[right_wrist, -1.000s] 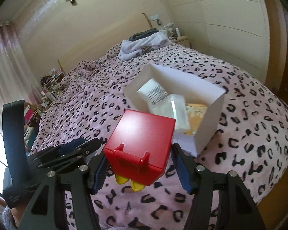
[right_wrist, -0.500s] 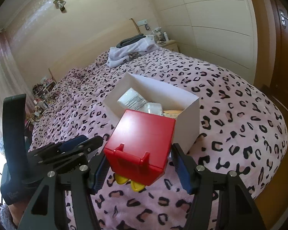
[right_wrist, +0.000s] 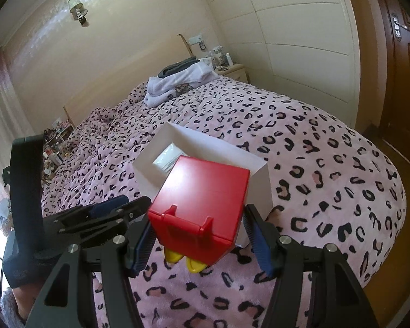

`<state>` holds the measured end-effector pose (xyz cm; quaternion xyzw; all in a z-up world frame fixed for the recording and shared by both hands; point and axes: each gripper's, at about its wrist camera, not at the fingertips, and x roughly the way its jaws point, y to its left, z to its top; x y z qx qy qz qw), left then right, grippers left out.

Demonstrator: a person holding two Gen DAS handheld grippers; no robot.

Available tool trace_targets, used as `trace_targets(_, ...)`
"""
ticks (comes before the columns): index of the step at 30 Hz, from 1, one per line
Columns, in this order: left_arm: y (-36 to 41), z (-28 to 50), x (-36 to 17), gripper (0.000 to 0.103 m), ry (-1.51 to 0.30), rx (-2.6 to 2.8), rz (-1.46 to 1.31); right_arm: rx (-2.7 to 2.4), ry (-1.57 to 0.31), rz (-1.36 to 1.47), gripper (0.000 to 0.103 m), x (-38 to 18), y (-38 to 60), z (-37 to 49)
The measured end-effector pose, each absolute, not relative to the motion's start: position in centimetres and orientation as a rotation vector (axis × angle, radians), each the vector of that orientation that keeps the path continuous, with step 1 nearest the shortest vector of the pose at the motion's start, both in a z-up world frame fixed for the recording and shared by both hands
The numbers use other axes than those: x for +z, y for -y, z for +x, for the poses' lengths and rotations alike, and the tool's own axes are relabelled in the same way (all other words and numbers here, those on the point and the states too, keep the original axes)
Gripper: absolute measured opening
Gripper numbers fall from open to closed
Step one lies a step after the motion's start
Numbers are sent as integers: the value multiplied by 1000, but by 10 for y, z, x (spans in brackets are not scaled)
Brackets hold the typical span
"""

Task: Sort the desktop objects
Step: 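Carry the blue triangle and red block over the paper box, then open the left tool to drop the triangle in while the right tool releases the red block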

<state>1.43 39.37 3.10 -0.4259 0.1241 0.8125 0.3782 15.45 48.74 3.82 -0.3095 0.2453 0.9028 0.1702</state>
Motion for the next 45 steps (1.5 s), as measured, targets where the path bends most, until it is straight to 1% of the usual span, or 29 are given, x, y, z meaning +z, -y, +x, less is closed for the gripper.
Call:
trace_targets(5,-406,-8,36,42,-277,2035,-1105,2574,-678,-865,63,41,-496,146)
trace_targets(13,-439,-42,50,42,-300,2012,-1085,2602,-633,-867,63,44,-507,114)
trace_targets(18,-454,-52,36,42,-312,1992,-1117,2610,-614,-913,63,32,-508,93)
trace_targets(28,-456,-58,4,42,-356,1988,-1145,2574,-576,-985,63,10,-508,81)
trace_targets(39,-463,-62,-3,42,-409,2013,-1113,2546,-503,-1012,63,3,-512,68)
trace_targets(45,-467,-61,-2,42,-422,2013,-1100,2545,-518,-1028,64,2,-515,68)
